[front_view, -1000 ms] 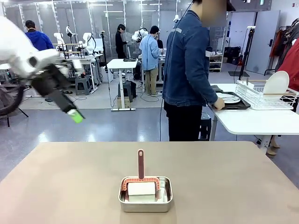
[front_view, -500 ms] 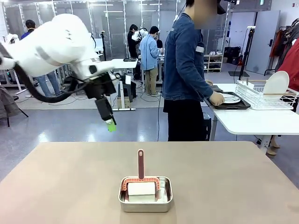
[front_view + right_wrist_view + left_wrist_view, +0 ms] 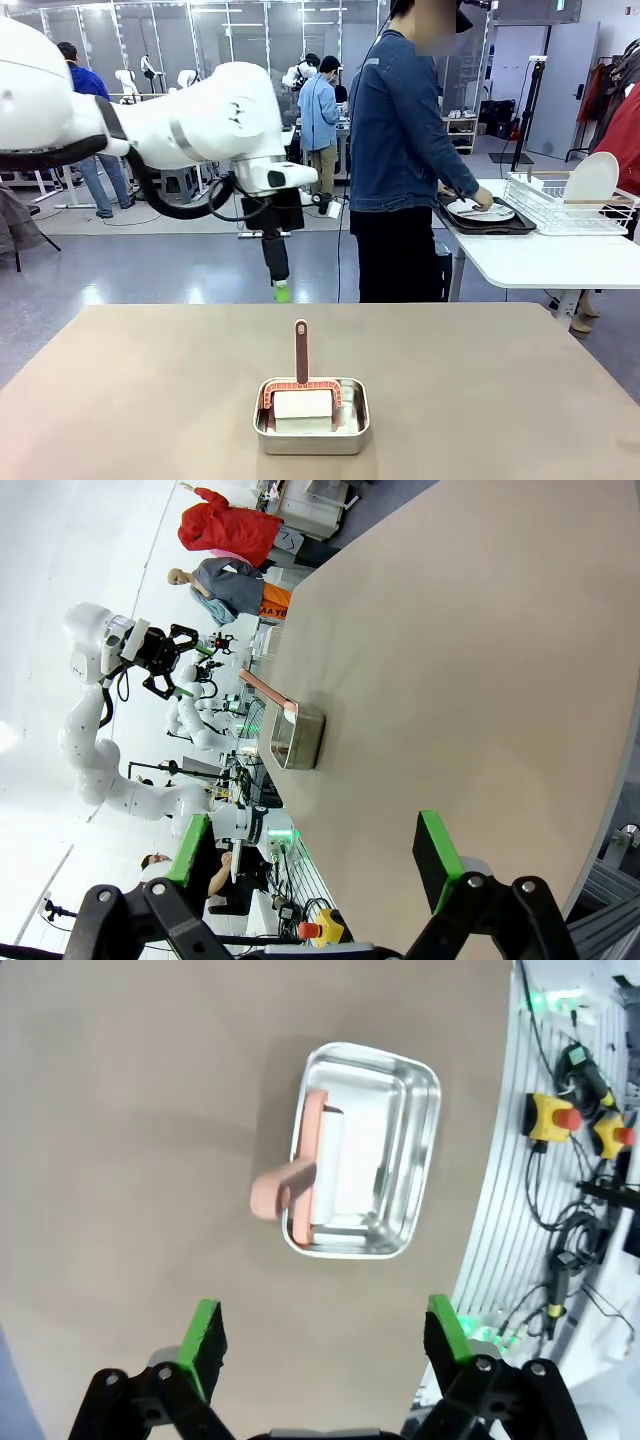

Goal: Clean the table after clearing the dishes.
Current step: When the right (or left) Handle tray is removed, use the right hand (or left hand) to clean the right (or left) side of the table with the Lint Roller.

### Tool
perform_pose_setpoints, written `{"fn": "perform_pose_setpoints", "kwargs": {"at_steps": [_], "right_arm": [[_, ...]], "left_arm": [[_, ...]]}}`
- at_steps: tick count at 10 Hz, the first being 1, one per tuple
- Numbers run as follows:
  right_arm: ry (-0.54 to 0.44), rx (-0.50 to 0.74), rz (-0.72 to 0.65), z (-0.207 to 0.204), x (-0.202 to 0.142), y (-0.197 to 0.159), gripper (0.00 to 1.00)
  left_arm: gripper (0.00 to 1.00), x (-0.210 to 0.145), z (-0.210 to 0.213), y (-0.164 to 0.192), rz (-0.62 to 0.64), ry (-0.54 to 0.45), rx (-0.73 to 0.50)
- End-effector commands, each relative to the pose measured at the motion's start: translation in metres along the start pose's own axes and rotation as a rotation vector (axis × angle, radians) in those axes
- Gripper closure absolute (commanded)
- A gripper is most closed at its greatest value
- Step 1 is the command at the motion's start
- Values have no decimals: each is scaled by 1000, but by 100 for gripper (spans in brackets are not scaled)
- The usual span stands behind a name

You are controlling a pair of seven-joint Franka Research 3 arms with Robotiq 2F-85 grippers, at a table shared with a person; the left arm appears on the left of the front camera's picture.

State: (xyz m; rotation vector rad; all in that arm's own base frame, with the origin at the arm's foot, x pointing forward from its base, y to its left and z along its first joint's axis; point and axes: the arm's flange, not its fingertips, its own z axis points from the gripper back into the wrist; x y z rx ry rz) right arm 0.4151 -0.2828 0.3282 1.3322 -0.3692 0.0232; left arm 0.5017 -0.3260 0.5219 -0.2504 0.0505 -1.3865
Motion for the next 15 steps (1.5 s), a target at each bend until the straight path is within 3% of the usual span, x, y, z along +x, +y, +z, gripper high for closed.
{"fn": "perform_pose_setpoints", "kwargs": {"at_steps": [1,7,11,13,15], "right_arm": [[3,0,2,-1,-1,4,0],[3,0,2,-1,-1,4,0],[3,0,2,-1,-1,4,0],[3,0,2,-1,-1,4,0],[3,0,2,-1,-1,4,0]], "left_arm": [[0,19,-6,9,8,48,23],[0,30,-62,20,-50,53,44],[0,24,-99,6,-78,89,30],[0,18,-113,-1,-95,41,10],[0,14,-122,-4,-97,62,-5]]}}
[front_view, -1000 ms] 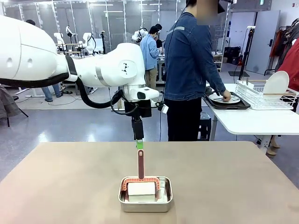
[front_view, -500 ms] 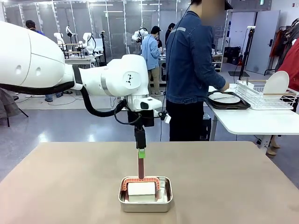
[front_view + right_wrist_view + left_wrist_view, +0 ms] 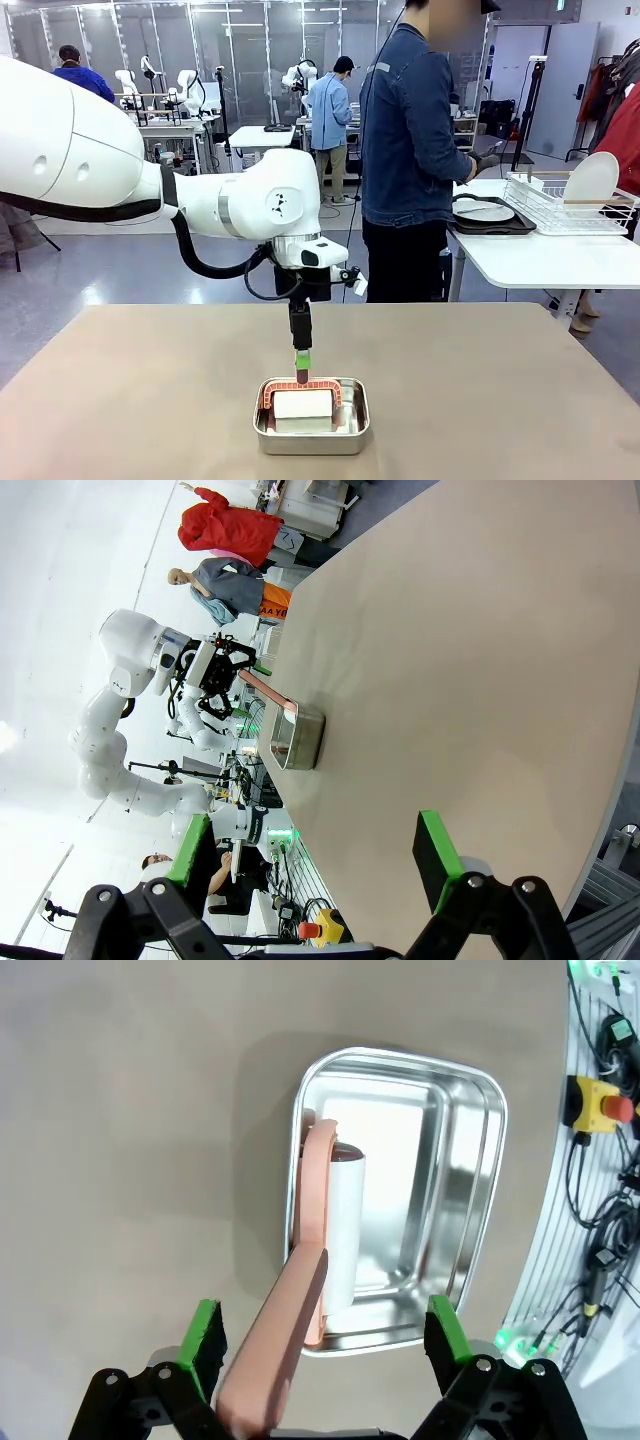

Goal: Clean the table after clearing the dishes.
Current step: When the right (or left) Handle tray is removed, use the right hand (or left hand) to clean the right (or left) side of the table with the Lint Roller.

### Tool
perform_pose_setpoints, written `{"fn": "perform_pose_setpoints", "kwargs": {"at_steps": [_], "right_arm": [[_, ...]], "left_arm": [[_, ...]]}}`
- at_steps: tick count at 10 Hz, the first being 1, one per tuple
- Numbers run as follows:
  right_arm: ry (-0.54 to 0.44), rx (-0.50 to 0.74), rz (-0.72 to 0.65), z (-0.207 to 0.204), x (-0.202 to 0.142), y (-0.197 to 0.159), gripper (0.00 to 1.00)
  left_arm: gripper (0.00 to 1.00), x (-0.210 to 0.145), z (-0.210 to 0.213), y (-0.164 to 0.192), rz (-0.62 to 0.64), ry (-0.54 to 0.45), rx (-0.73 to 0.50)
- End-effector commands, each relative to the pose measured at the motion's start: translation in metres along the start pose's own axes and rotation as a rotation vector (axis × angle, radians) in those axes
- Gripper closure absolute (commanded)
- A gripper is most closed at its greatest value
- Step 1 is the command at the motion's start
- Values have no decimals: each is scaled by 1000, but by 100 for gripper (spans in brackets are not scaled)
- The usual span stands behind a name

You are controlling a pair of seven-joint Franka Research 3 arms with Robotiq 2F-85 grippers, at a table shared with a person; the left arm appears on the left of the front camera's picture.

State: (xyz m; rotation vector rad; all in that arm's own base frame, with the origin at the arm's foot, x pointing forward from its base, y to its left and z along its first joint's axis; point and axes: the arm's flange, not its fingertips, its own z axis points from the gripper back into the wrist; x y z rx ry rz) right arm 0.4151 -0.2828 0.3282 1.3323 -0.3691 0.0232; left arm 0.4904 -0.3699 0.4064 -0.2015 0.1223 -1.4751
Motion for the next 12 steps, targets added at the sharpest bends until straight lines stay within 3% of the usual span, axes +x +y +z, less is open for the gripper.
{"fn": "perform_pose_setpoints", "kwargs": {"at_steps": [1,2,3,4,6,7,8,12], "right_arm": [[3,0,2,-1,-1,4,0],[3,0,2,-1,-1,4,0],[3,0,2,-1,-1,4,0],[3,0,2,-1,-1,4,0],[3,0,2,-1,-1,4,0],[3,0,2,-1,-1,4,0],[3,0,2,-1,-1,4,0],[3,0,2,-1,-1,4,0]], "left_arm": [[11,-14,-3,-10,-18,-19,-2],[57,-14,-1,-10,-10,-19,4],[68,-14,-1,-9,-11,-19,4],[100,-14,0,-9,-15,-24,0],[100,-14,0,-8,-12,-28,2],[95,-14,1,-7,-9,-36,6],[100,-15,3,-8,-8,-38,8],[100,-16,14,-10,-3,-63,-8]]}}
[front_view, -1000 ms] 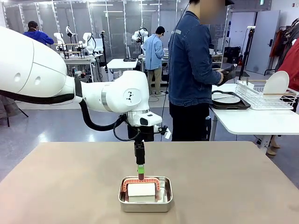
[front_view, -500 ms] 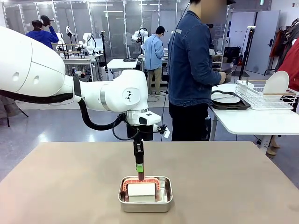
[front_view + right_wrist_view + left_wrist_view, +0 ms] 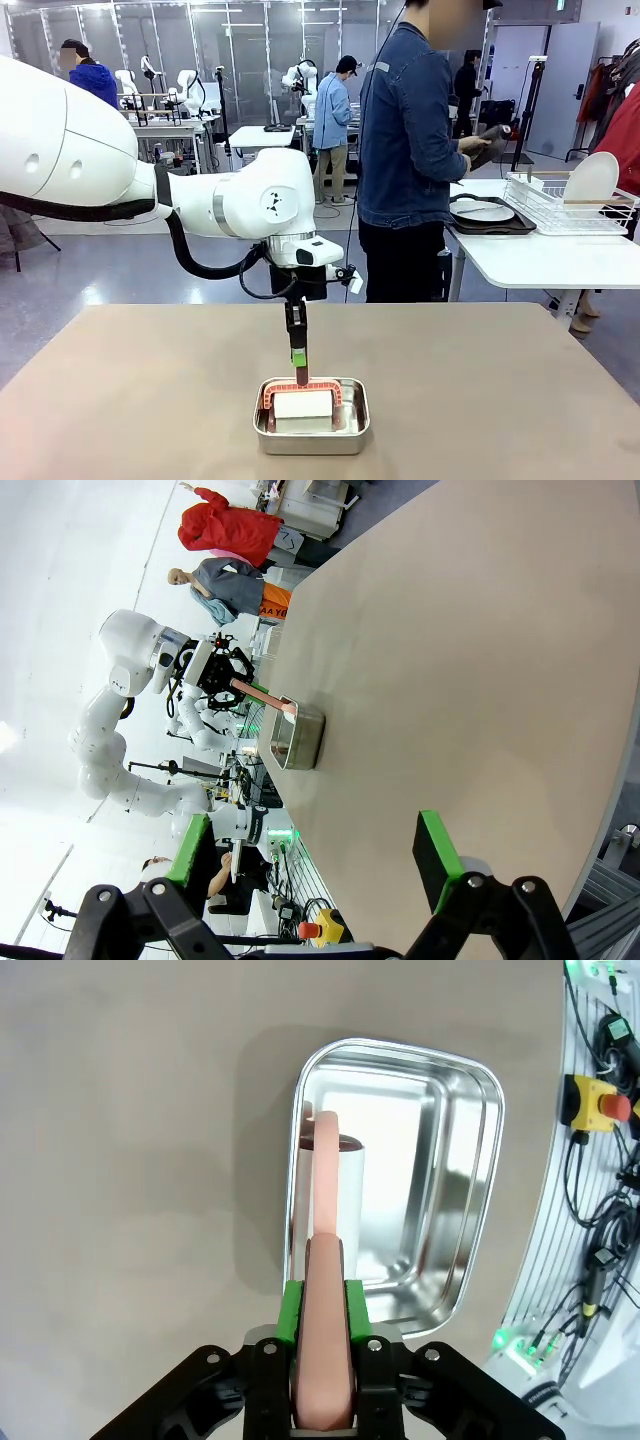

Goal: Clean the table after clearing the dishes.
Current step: When the right (or left) Handle tray is removed, use the right hand (or left hand) to clean the right (or left) side of the table with the Lint Roller.

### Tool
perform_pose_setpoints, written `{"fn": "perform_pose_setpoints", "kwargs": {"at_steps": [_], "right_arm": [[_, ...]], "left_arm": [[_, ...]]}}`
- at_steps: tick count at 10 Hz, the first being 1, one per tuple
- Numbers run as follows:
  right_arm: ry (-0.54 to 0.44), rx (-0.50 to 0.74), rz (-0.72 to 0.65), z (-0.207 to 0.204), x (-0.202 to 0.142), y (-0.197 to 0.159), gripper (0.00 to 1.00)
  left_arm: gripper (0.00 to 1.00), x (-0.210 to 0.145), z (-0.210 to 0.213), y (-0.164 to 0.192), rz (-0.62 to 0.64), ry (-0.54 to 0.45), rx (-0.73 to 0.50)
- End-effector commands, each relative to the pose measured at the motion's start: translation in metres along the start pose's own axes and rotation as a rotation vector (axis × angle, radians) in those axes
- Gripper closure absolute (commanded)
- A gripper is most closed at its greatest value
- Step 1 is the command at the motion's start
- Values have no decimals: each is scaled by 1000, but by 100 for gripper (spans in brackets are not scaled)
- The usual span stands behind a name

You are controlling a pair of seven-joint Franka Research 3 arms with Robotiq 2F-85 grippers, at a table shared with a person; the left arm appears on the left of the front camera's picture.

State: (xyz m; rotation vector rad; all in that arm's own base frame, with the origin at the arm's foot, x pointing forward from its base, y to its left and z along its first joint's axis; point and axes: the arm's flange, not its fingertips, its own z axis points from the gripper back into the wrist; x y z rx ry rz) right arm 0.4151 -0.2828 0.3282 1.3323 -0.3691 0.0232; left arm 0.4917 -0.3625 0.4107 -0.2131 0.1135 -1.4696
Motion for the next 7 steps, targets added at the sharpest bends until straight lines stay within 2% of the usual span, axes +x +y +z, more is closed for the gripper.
{"fn": "perform_pose_setpoints", "kwargs": {"at_steps": [1,2,3,4,5,7], "right_arm": [[3,0,2,-1,-1,4,0],[3,0,2,-1,-1,4,0],[3,0,2,-1,-1,4,0],[3,0,2,-1,-1,4,0],[3,0,2,-1,-1,4,0],[3,0,2,-1,-1,4,0]], "left_arm": [[100,-11,28,-19,30,-43,-21],[100,-21,63,-35,45,-57,32],[100,-37,92,-48,107,-124,63],[100,-59,115,-53,232,-208,63],[100,-93,134,-51,434,-290,68],[100,-170,143,-36,745,-518,61]]}}
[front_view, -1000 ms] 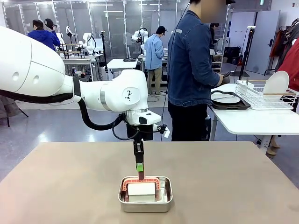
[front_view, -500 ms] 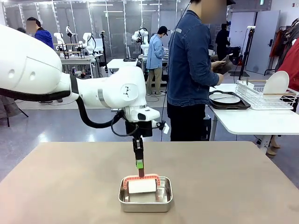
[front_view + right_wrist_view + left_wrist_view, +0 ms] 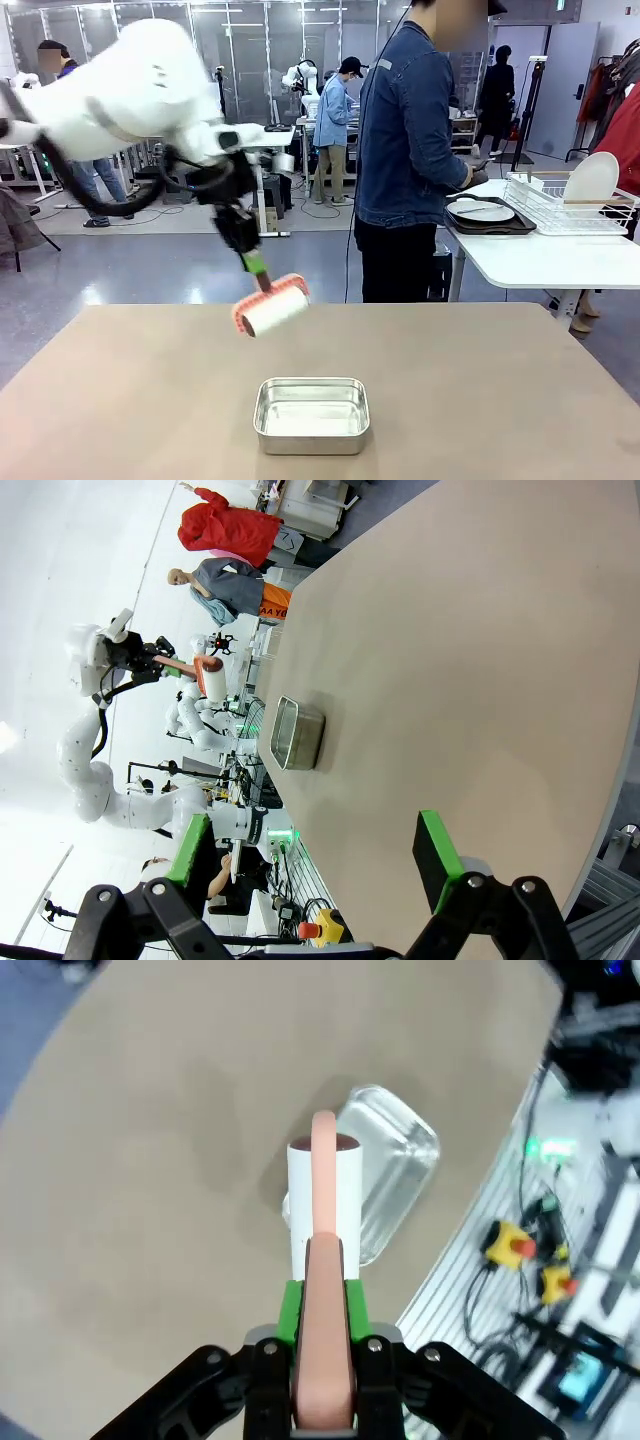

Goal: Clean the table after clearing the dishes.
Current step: When the right (or left) Handle tray is removed, use the right hand (or left hand) to clean the right (or left) side of the table with the Lint Roller.

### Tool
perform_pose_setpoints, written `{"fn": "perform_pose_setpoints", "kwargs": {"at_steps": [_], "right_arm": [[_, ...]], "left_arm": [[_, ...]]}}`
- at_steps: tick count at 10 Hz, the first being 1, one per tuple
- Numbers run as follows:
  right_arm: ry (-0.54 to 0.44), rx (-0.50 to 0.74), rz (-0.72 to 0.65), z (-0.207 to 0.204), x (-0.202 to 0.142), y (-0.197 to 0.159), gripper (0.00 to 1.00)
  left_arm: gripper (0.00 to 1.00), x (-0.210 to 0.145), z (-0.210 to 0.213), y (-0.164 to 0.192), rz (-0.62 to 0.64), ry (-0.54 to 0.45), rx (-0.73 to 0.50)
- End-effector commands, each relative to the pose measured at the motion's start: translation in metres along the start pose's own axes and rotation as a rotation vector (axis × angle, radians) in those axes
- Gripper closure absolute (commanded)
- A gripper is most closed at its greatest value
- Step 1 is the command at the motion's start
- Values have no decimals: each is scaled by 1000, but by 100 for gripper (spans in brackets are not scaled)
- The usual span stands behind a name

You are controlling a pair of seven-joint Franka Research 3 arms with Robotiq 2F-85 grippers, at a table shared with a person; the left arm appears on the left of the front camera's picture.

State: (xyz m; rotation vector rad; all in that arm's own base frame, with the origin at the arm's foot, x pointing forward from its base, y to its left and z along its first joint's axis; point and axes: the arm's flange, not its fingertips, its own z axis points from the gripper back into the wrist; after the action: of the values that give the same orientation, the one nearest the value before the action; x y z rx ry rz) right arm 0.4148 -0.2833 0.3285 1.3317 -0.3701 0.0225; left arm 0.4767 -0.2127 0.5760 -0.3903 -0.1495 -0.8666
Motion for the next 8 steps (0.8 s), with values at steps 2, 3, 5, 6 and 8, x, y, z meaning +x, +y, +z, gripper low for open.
{"fn": "perform_pose_setpoints", "kwargs": {"at_steps": [2,3,5,6,8], "right_arm": [[4,1,2,-1,0,4,0],[4,1,2,-1,0,4,0],[4,1,2,-1,0,4,0],[4,1,2,-1,0,4,0],[4,1,2,-1,0,4,0]], "left_arm": [[100,-82,-20,67,560,-248,-78],[100,-100,-34,82,626,-328,-113],[100,-97,-12,95,482,-147,-80],[100,-97,-12,95,482,-147,-80],[100,-97,-12,95,482,-147,-80]]}}
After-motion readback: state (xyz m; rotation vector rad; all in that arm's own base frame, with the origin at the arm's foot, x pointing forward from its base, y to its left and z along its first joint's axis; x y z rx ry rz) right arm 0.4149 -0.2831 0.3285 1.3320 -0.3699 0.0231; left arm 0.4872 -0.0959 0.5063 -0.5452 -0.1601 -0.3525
